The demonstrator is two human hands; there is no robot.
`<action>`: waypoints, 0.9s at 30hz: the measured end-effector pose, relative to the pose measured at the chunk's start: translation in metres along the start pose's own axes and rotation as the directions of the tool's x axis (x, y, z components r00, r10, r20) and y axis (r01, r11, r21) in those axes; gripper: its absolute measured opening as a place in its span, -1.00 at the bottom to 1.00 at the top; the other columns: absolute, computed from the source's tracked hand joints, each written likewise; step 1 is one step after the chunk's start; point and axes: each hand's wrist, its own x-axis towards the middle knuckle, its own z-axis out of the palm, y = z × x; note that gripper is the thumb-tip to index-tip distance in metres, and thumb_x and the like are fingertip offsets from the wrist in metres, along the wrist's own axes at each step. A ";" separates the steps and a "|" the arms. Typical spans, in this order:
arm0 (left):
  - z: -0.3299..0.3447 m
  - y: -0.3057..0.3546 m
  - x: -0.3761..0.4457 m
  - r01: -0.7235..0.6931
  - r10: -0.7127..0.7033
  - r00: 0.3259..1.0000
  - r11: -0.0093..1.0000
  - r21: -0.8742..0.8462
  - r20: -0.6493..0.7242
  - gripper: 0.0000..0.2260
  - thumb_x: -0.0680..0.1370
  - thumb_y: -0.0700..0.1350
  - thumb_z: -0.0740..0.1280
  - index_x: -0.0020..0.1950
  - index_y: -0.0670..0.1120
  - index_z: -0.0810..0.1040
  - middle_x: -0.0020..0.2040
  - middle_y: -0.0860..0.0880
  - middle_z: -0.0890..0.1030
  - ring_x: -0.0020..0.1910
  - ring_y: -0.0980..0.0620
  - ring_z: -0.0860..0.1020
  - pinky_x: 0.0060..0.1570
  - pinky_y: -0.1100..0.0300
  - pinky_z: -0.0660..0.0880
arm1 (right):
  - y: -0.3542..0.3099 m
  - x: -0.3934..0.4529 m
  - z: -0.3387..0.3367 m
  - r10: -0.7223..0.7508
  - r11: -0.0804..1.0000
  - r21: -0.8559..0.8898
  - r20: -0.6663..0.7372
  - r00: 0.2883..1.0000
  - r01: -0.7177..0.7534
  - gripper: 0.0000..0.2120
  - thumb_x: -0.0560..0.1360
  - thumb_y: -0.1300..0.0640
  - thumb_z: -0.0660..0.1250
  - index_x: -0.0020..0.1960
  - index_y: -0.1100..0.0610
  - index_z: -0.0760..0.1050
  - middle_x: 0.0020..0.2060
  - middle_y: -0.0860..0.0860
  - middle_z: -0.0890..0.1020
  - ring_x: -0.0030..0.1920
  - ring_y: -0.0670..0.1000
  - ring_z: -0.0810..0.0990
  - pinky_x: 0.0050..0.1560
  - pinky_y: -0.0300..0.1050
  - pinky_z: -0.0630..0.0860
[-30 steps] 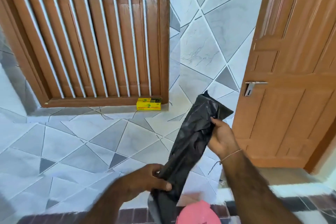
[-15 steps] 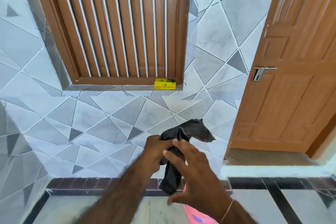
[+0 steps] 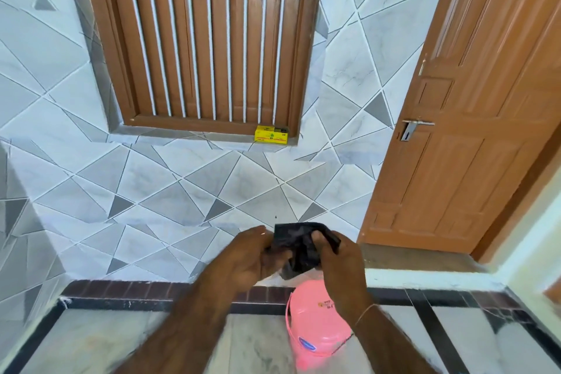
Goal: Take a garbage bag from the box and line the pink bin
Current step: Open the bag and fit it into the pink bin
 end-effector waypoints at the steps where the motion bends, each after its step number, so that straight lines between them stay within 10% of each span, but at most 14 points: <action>1: 0.002 0.001 0.000 -0.022 0.021 0.999 0.999 -0.032 -0.030 -0.68 0.53 -0.36 0.30 0.26 -0.16 0.44 -0.11 -0.23 0.63 -0.40 -0.07 0.63 -0.48 0.24 0.54 | 0.000 0.002 -0.005 0.035 0.999 -0.007 0.016 0.999 -0.035 -0.85 0.54 0.12 0.34 -0.17 0.11 0.63 -0.33 0.04 0.66 -0.35 -0.01 0.55 -0.37 -0.21 0.51; 6: 0.023 0.009 0.001 -0.194 0.180 0.964 0.979 -0.054 -0.198 -0.74 0.45 -0.36 0.42 0.09 -0.16 0.54 -0.19 -0.18 0.64 -0.28 -0.08 0.59 -0.31 0.16 0.51 | -0.005 0.004 -0.035 0.055 0.998 0.020 0.184 0.981 -0.059 -0.82 0.51 0.34 0.33 -0.11 0.12 0.65 -0.27 0.12 0.68 -0.33 0.01 0.59 -0.33 -0.18 0.55; 11: 0.064 -0.001 0.004 -0.204 0.206 0.940 0.978 0.036 -0.273 -0.90 0.45 -0.31 0.43 -0.14 -0.14 0.56 -0.34 -0.12 0.59 -0.45 -0.02 0.49 -0.61 0.35 0.35 | -0.007 0.012 -0.061 -0.243 0.908 -0.264 0.299 0.923 0.324 -0.63 0.46 0.12 0.43 0.21 -0.17 0.51 0.12 -0.32 0.52 0.10 -0.23 0.49 0.03 -0.47 0.41; 14: 0.082 -0.005 0.005 -0.211 0.211 0.928 0.977 0.035 -0.305 -0.88 0.48 -0.32 0.38 -0.23 -0.14 0.59 -0.34 -0.11 0.61 -0.44 -0.01 0.48 -0.64 0.37 0.31 | -0.004 0.017 -0.066 -0.458 0.744 -0.375 0.316 0.831 0.553 -0.89 0.49 0.13 0.36 -0.01 0.01 0.63 -0.10 -0.12 0.65 -0.05 -0.14 0.50 0.01 -0.27 0.41; 19: 0.101 -0.008 -0.003 -0.307 0.307 0.913 0.951 0.042 -0.270 -0.91 0.53 -0.14 0.40 -0.02 -0.15 0.57 -0.26 -0.17 0.63 -0.41 -0.02 0.57 -0.42 0.25 0.53 | -0.013 0.026 -0.069 -0.085 0.995 -0.032 0.132 0.988 0.090 -0.82 0.47 0.22 0.41 -0.30 0.12 0.55 -0.45 -0.09 0.56 -0.44 -0.15 0.46 -0.35 -0.35 0.38; 27: 0.119 -0.031 -0.018 -0.448 0.489 0.872 0.809 0.381 -0.011 -0.74 0.46 -0.21 0.47 0.12 -0.04 0.59 -0.07 -0.15 0.70 -0.13 -0.09 0.70 -0.26 0.19 0.58 | -0.009 0.038 -0.069 0.207 0.874 0.387 0.249 0.946 -0.293 -0.78 0.36 0.15 0.52 -0.27 0.22 0.50 -0.36 0.18 0.55 -0.38 0.07 0.51 -0.37 -0.15 0.50</action>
